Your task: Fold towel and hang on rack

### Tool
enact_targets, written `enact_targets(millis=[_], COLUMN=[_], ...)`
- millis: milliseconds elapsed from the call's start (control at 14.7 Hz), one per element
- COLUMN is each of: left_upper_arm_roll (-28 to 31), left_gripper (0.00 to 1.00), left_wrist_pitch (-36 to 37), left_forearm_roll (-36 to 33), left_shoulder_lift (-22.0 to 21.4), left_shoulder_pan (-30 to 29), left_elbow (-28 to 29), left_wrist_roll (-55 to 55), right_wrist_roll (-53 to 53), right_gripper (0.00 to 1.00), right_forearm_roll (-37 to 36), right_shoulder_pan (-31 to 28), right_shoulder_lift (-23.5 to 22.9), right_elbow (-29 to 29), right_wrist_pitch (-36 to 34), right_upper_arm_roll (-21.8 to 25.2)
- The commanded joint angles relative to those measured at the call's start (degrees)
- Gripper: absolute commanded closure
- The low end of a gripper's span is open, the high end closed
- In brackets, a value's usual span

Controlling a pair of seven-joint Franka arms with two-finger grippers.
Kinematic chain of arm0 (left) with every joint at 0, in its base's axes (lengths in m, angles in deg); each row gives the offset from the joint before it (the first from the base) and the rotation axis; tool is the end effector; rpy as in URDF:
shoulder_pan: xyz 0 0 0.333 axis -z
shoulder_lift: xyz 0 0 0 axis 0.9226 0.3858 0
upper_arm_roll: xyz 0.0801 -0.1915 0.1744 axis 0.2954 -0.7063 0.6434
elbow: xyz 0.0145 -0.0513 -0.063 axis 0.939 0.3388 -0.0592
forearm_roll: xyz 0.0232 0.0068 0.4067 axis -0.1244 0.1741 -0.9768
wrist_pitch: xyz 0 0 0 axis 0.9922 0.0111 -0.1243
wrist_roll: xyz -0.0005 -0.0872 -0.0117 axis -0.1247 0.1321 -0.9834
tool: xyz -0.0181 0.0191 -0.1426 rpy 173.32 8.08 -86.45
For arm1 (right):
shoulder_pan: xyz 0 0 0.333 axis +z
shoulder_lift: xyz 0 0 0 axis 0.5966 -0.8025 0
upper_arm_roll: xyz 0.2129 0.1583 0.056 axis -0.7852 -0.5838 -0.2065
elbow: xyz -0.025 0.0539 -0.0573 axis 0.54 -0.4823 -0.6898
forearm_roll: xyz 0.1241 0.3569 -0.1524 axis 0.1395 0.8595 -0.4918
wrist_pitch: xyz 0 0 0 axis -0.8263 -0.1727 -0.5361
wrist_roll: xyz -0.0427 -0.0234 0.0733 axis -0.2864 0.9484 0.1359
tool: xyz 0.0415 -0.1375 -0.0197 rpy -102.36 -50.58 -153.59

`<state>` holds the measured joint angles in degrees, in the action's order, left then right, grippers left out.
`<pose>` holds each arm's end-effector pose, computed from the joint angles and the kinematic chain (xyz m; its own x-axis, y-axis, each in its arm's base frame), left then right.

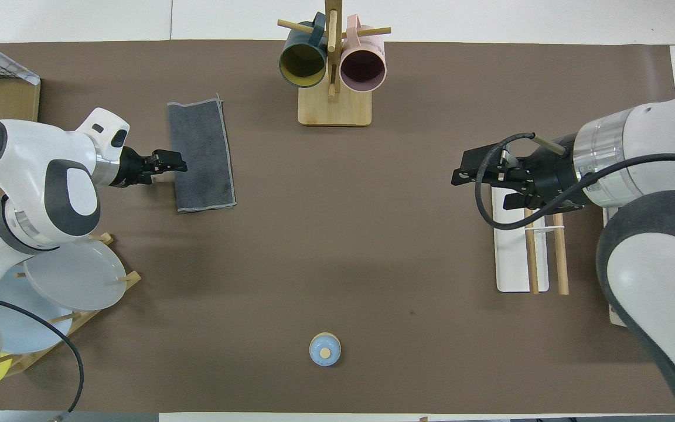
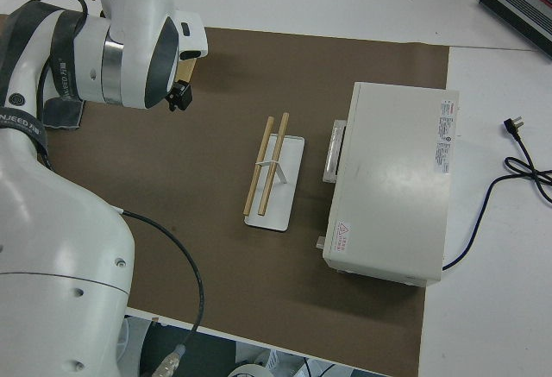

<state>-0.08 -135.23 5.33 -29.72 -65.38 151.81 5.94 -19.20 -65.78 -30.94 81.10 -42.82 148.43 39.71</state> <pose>0.6091 -0.0831 0.2046 0.9848 0.1729 0.0182 0.1576 -0.9321 0.3261 0.5562 0.1563 0.4979 0.9456 -0.3039 -0.1166 -0.3251 -0.8655 -0.3810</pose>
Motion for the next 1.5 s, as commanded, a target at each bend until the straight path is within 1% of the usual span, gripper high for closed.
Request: enact_targets(millis=[0,204,340,476,544,680,816,883,1155,1291,1427], left_upper_arm_roll=[-2.1,-2.3,-2.3,-2.3,-2.2,-2.2,-2.2,-2.1,-2.1,-2.0,-1.8], left_gripper=[0.03,0.09,0.2,0.37,0.51,0.72,0.86,1.0,1.0,1.0,1.0], left_wrist_pitch=[-0.5,-0.5,-0.4,-0.5,-0.6,-0.5,-0.2,-0.3,0.3,3.4,7.1], left_forearm_roll=[2.5,2.5,2.5,2.5,2.4,2.1,2.0,2.0,2.0,2.5,2.3], left_shoulder_lift=[1.8,2.2,2.2,2.3,2.5,2.5,2.5,2.5,2.5,2.4,2.0], left_shoulder_pan=[-0.6,-0.4,-0.3,-0.3,-0.3,-0.3,-0.4,-0.4,-0.7,-0.9,-0.8], left_elbow=[-2.0,-2.2,-2.1,-2.1,-2.2,-2.1,-2.0,-2.0,-3.0,-5.4,-8.7], left_wrist_roll=[1.2,1.3,1.3,1.3,1.4,2.2,3.1,3.2,2.8,1.8,-5.1], right_wrist_roll=[-0.3,-0.3,-0.3,-0.3,-0.3,-0.3,-0.3,-0.3,-0.2,-0.4,-0.3], right_gripper=[0.0,0.0,0.0,0.0,0.0,0.0,0.0,0.0,0.0,0.0,0.0], right_forearm_roll=[1.5,1.5,1.5,1.4,1.4,1.5,1.5,1.4,1.4,1.4,1.4], right_shoulder_pan=[-0.4,-0.4,-0.3,-0.4,-0.3,-0.3,-0.3,-0.3,-0.4,-0.2,-0.1], right_shoulder_lift=[1.3,1.3,1.3,1.3,1.3,1.3,1.3,1.4,1.3,1.3,1.3], right_elbow=[-1.7,-1.7,-1.7,-1.7,-1.7,-1.7,-1.7,-1.7,-1.7,-1.6,-1.5], right_wrist_pitch=[1.0,1.0,1.0,1.1,1.1,1.1,1.1,1.1,1.1,1.3,0.8], right_upper_arm_roll=[-0.2,-0.2,-0.2,-0.2,-0.2,-0.2,-0.2,-0.2,-0.2,-0.2,-0.2])
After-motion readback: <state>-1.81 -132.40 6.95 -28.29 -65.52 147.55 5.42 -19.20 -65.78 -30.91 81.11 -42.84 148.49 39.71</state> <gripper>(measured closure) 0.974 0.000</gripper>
